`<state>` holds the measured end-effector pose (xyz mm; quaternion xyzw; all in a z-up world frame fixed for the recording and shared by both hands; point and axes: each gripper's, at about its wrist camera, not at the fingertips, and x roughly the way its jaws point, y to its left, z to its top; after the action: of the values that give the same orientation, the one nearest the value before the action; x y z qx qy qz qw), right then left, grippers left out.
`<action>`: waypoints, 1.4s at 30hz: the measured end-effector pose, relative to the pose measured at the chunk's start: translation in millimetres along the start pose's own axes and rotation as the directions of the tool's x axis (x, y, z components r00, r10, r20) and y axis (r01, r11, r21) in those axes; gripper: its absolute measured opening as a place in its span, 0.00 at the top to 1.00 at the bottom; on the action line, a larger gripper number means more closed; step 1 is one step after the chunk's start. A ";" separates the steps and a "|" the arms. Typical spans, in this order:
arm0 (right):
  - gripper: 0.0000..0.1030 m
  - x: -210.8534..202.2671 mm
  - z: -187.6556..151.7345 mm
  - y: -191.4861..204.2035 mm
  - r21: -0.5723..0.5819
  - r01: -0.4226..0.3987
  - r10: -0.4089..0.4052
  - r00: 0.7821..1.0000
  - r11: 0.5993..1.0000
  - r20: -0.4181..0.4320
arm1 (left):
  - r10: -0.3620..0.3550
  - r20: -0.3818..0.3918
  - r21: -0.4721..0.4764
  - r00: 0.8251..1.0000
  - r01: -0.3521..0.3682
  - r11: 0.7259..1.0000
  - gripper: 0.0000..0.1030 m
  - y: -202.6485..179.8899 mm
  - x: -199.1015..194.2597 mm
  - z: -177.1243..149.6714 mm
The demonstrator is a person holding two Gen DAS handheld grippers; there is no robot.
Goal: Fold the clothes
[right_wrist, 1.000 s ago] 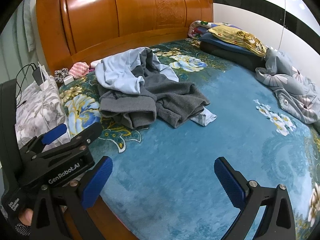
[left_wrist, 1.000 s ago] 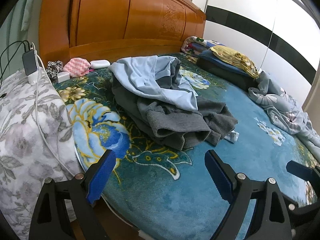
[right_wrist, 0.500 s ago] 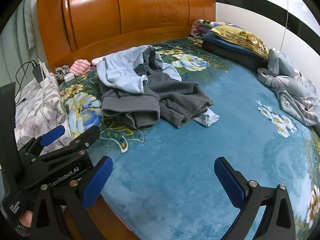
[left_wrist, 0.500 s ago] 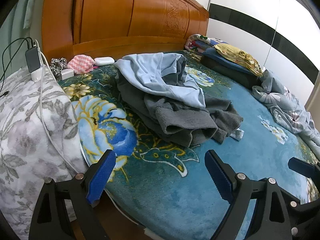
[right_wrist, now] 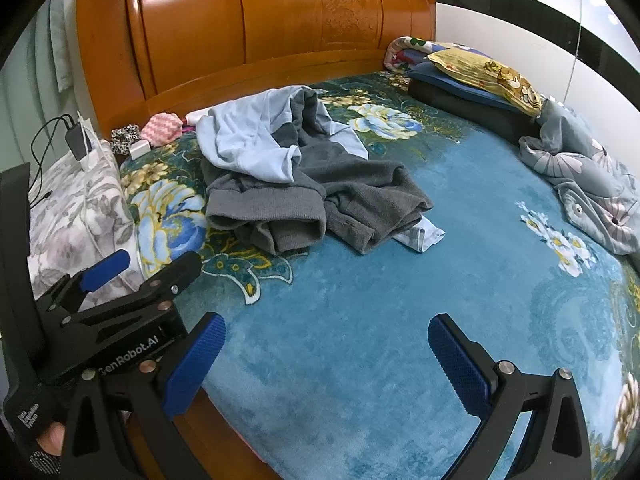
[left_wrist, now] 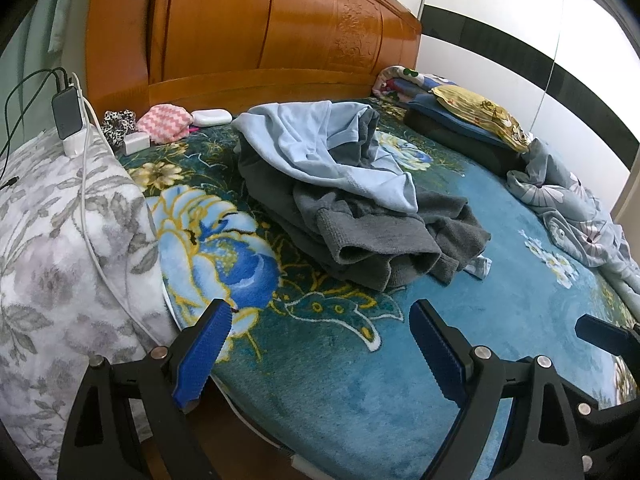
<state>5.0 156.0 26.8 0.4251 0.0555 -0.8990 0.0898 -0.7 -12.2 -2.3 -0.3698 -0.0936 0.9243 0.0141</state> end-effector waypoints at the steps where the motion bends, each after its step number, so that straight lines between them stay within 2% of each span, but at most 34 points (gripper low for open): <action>1: 0.00 0.5 -0.2 0.4 -0.001 0.000 0.000 1.000 1.000 -0.002 | 0.000 -0.001 -0.001 1.000 0.000 1.000 0.11 0.0 0.4 -0.4; 42: 0.00 3.8 -3.3 -3.3 0.012 0.007 -0.007 1.000 1.000 -0.005 | 0.007 -0.024 -0.001 1.000 -0.007 1.000 0.11 -3.8 5.4 -7.9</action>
<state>4.4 159.4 21.8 0.4277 0.0516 -0.8985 0.0838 0.6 -6.7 -11.0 -0.3814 -0.0926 0.9197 0.0120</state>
